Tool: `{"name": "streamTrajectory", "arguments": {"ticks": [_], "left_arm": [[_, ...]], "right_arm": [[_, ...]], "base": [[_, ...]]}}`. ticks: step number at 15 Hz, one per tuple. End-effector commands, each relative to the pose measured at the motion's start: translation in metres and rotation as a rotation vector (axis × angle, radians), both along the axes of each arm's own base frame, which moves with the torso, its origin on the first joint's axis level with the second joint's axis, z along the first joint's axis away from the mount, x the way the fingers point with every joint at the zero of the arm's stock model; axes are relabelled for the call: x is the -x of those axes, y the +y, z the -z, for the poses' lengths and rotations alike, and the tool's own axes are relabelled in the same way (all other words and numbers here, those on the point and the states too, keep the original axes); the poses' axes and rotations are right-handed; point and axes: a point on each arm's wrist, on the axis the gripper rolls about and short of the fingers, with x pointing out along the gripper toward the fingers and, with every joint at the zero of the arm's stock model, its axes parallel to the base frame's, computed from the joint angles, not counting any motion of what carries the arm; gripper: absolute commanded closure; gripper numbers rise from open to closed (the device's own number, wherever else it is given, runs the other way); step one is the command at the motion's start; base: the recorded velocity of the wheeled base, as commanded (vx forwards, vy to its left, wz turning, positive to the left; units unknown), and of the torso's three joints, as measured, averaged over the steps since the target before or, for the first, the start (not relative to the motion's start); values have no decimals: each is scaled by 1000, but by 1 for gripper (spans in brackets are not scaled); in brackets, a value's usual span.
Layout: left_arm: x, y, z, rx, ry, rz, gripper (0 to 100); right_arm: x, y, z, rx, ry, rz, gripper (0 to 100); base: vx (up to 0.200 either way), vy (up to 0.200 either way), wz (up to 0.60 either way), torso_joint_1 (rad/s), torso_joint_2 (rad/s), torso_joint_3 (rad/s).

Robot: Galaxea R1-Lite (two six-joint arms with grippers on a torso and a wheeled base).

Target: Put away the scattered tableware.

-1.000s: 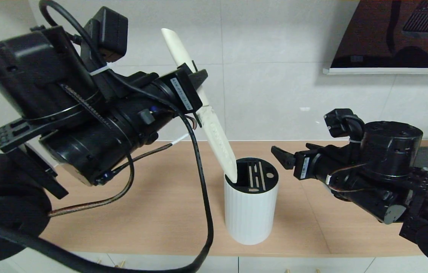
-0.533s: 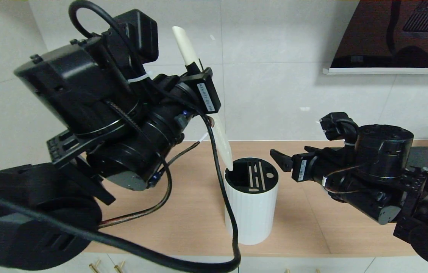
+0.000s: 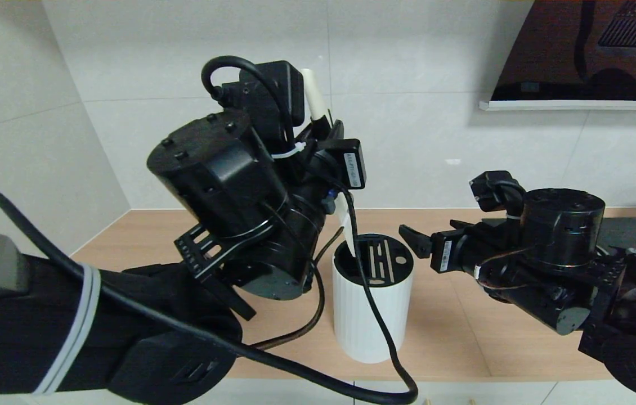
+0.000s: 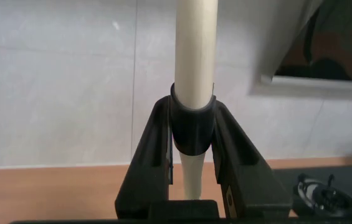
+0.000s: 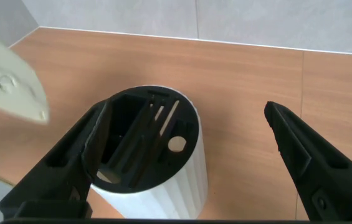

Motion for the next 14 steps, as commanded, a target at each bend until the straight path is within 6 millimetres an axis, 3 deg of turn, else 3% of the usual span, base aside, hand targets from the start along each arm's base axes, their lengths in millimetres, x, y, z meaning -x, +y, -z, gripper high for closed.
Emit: {"name": "streamTrajectory", "arguments": {"ticks": [1,14], "left_arm": [[-4,-9,9,-12,17,4,100],[-28,-25,49,-65,80,-13,100]], "right_arm": [[0,0,1,3,3,1,0],[0,0,2,5,6,2,0]], "base": [[0,0,0,0,0,0],[0,0,0,0,0,0]]}}
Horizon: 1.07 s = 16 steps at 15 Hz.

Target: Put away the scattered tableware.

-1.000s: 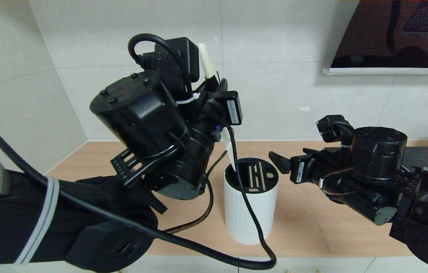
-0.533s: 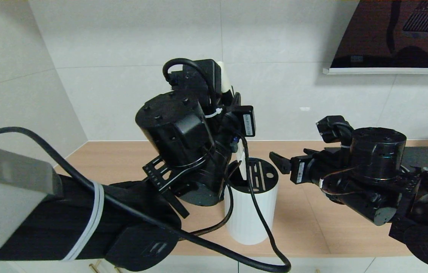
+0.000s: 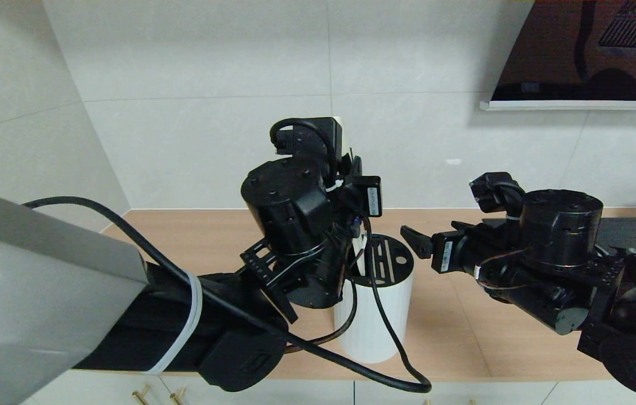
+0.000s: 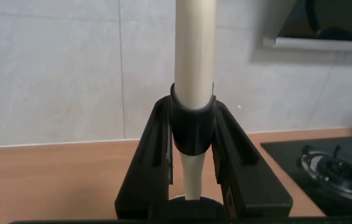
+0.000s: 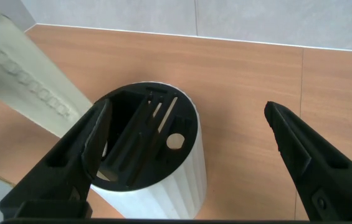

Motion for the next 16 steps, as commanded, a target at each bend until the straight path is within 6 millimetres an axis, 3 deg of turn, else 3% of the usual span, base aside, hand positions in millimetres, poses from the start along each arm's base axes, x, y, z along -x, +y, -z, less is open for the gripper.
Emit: {"name": "streamTrajectory", "arguments": {"ticks": [1,7,16], "left_arm": [[-4,-4,8,-14,12,-2,100],[-7,-8,21,-27,31,-3,100],[-14,-27,74,-118,114,-5,100]], "right_arm": [[0,0,0,1,1,-1,0],[-1,1,3,6,8,-1,0],[-3,3,8,15,21,-2,0]], "base": [[0,0,0,0,0,0],[0,0,0,0,0,0],[0,0,0,0,0,0]]}}
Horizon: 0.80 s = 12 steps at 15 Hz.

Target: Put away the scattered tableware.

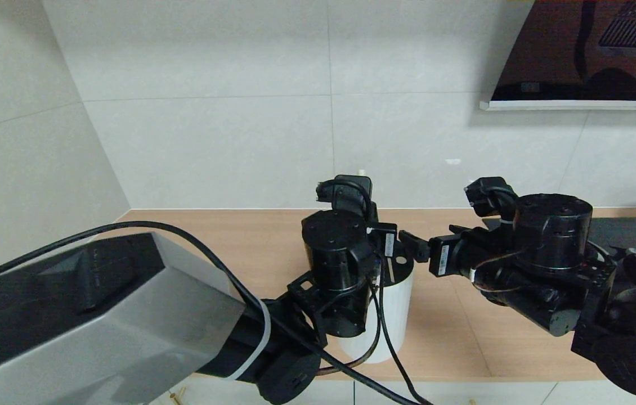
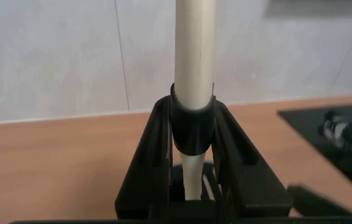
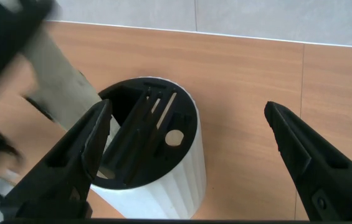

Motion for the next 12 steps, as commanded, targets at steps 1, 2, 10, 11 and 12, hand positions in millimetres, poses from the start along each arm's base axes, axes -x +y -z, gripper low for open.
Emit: {"name": "streamTrajectory", "arguments": {"ticks": [1,2,10,11,12], "left_arm": [[-2,-3,14,-27,23,2,100],[-2,-4,20,-40,34,3,100],[5,3,40,-100,87,5,100],[5,3,41,-105,91,5,100],[5,3,42,-105,91,5,100]], "right_arm": [[-1,1,2,4,5,0,0],[-1,1,3,5,7,0,0],[-1,1,3,6,8,0,0],[-1,1,3,5,7,0,0],[-1,1,3,6,8,0,0]], "base": [[0,0,0,0,0,0],[0,0,0,0,0,0],[0,0,0,0,0,0],[0,0,0,0,0,0],[0,0,0,0,0,0]]}}
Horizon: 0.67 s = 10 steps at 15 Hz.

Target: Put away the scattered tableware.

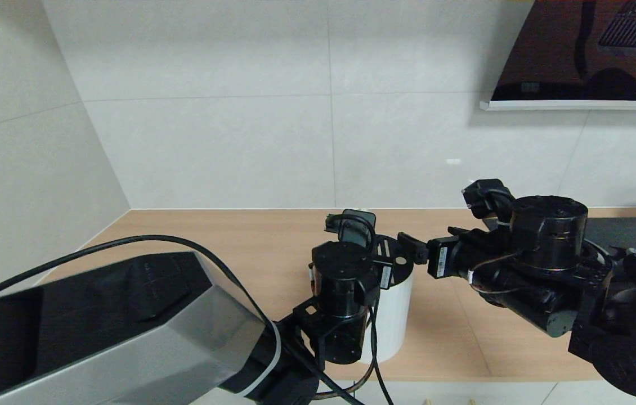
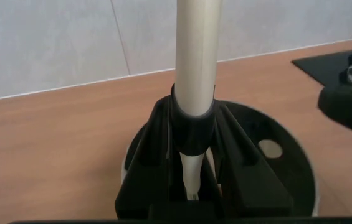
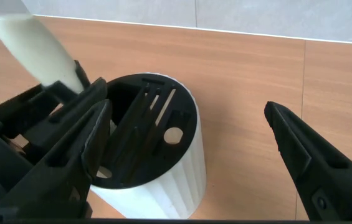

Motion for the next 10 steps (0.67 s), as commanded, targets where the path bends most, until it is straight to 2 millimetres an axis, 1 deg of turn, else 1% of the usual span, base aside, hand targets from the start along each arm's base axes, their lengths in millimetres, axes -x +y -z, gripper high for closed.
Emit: {"name": "streamTrajectory", "arguments": {"ticks": [1,9,10], "left_arm": [[0,0,1,-1,1,0,100],[1,0,0,0,0,0,100],[0,0,1,-1,1,0,0]], "right_arm": [[0,0,0,0,1,-1,0],[0,0,1,2,3,0,0],[0,0,1,2,3,0,0]], "base": [[0,0,0,0,0,0],[0,0,0,0,0,0],[0,0,0,0,0,0]]}}
